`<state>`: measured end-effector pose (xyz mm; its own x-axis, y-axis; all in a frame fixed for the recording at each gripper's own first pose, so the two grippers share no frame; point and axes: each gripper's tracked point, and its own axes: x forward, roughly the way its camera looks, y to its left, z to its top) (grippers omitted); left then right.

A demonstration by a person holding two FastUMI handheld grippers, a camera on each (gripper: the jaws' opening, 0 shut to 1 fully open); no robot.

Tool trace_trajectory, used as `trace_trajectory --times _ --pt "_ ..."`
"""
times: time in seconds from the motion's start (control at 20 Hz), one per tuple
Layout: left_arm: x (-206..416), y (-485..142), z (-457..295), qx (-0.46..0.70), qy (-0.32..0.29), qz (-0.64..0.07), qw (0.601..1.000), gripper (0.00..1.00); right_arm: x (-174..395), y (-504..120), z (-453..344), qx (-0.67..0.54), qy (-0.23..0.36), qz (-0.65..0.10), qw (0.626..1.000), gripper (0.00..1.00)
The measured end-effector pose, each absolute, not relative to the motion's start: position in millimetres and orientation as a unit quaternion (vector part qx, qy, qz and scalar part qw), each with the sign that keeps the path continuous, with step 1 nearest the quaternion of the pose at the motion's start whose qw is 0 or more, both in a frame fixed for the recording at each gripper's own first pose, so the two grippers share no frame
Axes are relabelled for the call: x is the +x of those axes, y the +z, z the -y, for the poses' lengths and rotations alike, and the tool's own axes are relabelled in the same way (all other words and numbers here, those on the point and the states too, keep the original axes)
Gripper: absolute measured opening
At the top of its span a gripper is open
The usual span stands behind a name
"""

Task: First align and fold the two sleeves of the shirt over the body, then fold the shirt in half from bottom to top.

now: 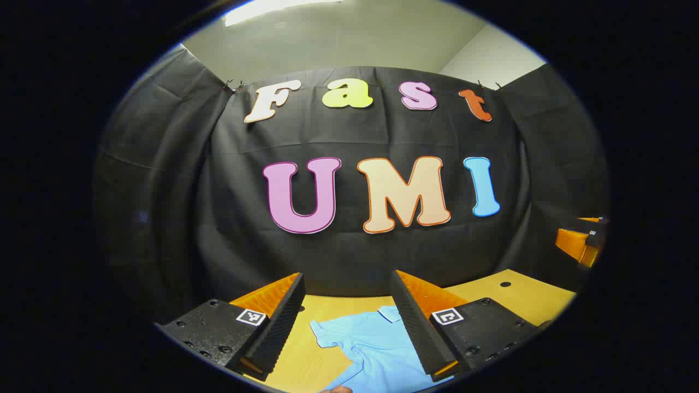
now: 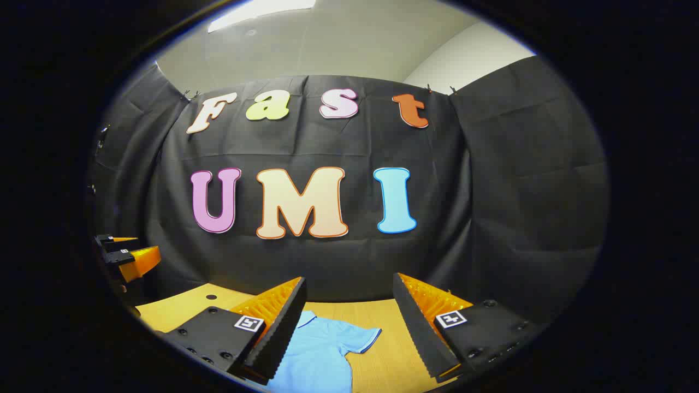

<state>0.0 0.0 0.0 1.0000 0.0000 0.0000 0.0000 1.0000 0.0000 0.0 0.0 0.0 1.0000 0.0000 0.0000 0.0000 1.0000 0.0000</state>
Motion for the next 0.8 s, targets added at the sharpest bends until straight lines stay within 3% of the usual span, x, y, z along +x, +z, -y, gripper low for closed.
trace_trajectory --times 0.8 --pt "20 -16 -19 0.008 0.003 -0.011 1.0 0.94 23 -17 -16 -0.007 0.006 -0.014 1.0 0.98"
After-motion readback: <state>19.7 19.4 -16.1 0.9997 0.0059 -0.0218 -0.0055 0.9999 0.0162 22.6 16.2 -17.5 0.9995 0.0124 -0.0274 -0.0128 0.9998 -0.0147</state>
